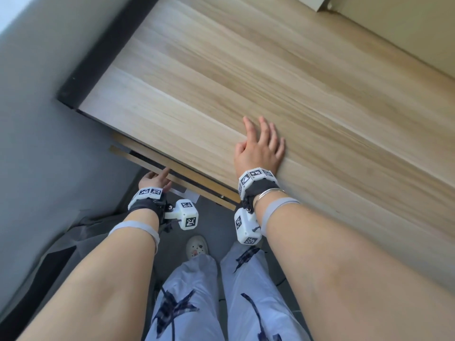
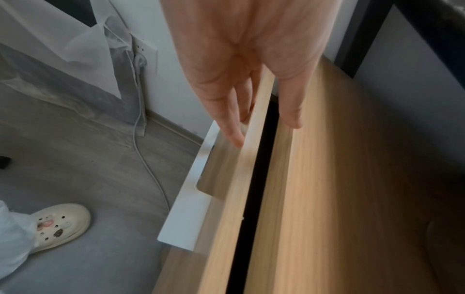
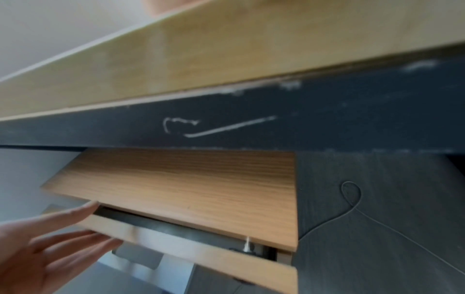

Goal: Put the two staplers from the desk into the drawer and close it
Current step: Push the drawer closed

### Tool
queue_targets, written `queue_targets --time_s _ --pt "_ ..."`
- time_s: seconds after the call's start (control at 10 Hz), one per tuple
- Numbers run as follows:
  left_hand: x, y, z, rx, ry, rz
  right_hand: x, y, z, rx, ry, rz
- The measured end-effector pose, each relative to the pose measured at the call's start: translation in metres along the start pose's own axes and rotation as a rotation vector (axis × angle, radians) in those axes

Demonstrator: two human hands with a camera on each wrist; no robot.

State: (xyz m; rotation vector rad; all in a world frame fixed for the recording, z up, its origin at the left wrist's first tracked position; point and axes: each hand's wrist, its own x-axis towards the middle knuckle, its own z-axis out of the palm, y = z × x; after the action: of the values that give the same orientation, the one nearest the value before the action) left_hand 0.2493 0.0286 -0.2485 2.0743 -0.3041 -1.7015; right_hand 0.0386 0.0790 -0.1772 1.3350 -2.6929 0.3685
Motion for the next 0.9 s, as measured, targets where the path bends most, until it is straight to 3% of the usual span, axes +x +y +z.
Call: queue_targets --time_s 0.2,0.6,0.9 --pt "0.010 0.003 0.017 -0.071 -0.063 0.068 0.000 -0.001 0.000 -0.009 -0.019 0.005" --pt "0.018 0.006 0.022 0.175 -0.024 0.165 0.001 -0.002 -0.002 -0.005 -0.038 0.002" --pt "0.025 0.010 0.016 0.228 -0.051 0.161 0.002 -0.003 -0.004 0.005 -0.064 0.008"
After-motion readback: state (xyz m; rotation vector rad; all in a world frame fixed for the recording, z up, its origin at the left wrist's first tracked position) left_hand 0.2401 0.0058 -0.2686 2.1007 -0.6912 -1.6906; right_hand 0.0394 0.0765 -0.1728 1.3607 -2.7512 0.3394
